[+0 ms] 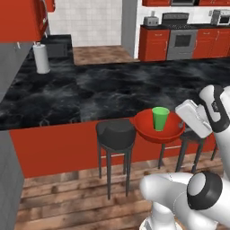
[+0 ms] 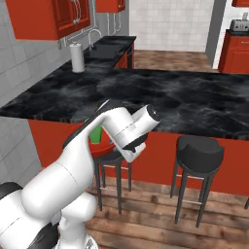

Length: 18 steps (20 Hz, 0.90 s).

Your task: Place the cup inside the bowl on the dining table and move the bowl to any counter.

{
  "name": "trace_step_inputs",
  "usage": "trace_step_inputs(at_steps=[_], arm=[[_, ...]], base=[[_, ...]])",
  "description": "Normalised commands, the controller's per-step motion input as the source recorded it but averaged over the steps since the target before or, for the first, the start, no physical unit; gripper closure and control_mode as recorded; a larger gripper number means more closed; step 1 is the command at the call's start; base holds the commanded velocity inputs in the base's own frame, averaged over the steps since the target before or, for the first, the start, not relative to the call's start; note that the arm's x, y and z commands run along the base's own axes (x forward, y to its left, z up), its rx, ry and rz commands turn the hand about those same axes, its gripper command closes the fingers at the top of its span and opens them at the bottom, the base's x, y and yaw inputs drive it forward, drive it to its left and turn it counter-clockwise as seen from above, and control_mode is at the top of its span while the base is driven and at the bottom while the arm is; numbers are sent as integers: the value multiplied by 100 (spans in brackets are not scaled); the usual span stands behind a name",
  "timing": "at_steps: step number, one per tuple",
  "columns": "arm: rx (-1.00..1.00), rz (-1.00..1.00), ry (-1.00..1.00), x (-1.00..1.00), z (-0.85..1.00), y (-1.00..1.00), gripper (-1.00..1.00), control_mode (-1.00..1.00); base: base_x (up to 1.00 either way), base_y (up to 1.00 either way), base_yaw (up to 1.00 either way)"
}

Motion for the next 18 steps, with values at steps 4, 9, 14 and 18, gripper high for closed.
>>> trace_step_inputs(at_steps=[4,9,14,18], arm=[[0,0,0,0,0,0,100,100],[0,0,0,0,0,0,100,100],[0,0,0,0,0,0,100,100],[0,0,0,0,0,0,100,100]], base=[[-81,0,-2],[-33,-8,-1],[0,-56,0],[8,-84,0]])
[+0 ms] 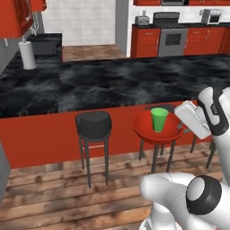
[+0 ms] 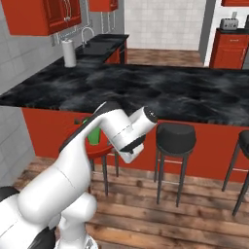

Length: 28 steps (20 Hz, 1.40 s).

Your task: Place the cup inside the bowl on the dining table and move the bowl to any counter.

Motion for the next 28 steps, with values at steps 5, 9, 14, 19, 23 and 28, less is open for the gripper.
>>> trace_step_inputs(at_steps=[5,9,14,19,23,28], arm=[[0,0,0,0,0,0,100,100],[0,0,0,0,0,0,100,100],[0,0,0,0,0,0,100,100],[0,0,0,0,0,0,100,100],[0,0,0,0,0,0,100,100],[0,0,0,0,0,0,100,100]], base=[[2,-74,0],[0,-63,0],[0,-64,0],[3,-67,0],[5,-67,0],[8,-69,0]])
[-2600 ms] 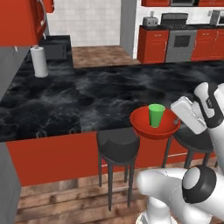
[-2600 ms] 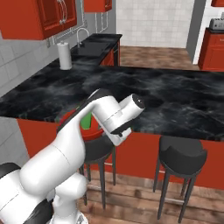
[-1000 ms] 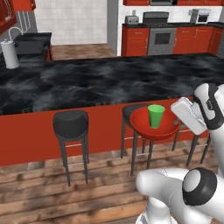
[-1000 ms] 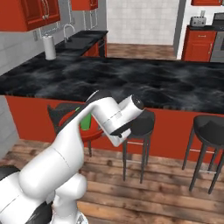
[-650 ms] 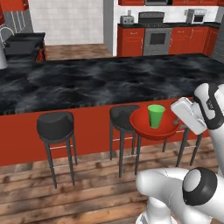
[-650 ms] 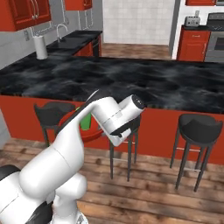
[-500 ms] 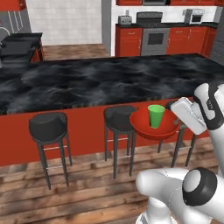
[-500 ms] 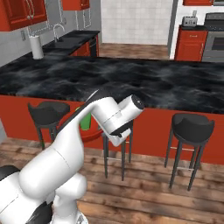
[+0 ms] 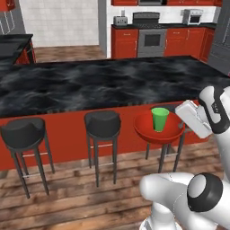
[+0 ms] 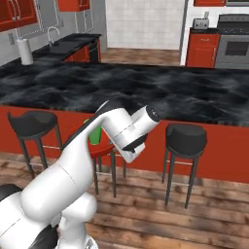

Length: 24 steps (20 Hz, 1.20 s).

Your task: Place the cup inside the bowl on the dining table and move the bowl to any counter.

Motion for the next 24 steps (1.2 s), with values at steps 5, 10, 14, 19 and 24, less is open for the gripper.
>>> trace_step_inputs(at_steps=[5,10,14,19,24], arm=[[0,0,0,0,0,0,100,100],[0,0,0,0,0,0,100,100],[0,0,0,0,0,0,100,100],[0,0,0,0,0,0,100,100],[0,0,0,0,0,0,100,100]], base=[[3,-70,0],[24,-67,0],[58,-77,3],[73,-80,7],[51,-75,6]])
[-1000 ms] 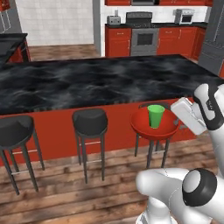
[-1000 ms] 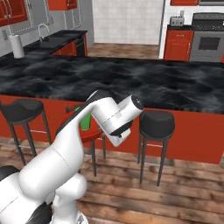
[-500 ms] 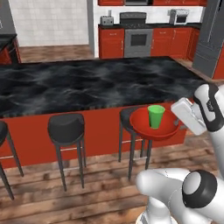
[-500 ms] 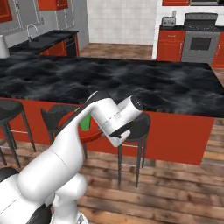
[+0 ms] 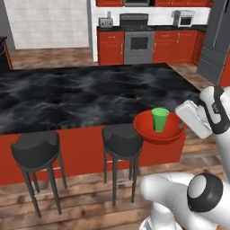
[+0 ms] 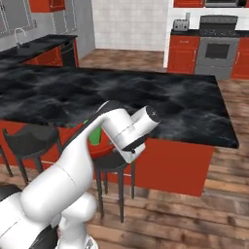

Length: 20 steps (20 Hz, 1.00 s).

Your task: Place the cup inside the bowl on the dining table and move the bowl to any counter.

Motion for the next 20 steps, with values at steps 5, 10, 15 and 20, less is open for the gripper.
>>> trace_step_inputs(at_steps=[5,10,15,20], arm=[[0,0,0,0,0,0,100,100],[0,0,0,0,0,0,100,100],[0,0,0,0,0,0,100,100],[0,0,0,0,0,0,100,100]], base=[[40,-84,6],[34,-90,4],[42,-87,1],[39,-86,0]])
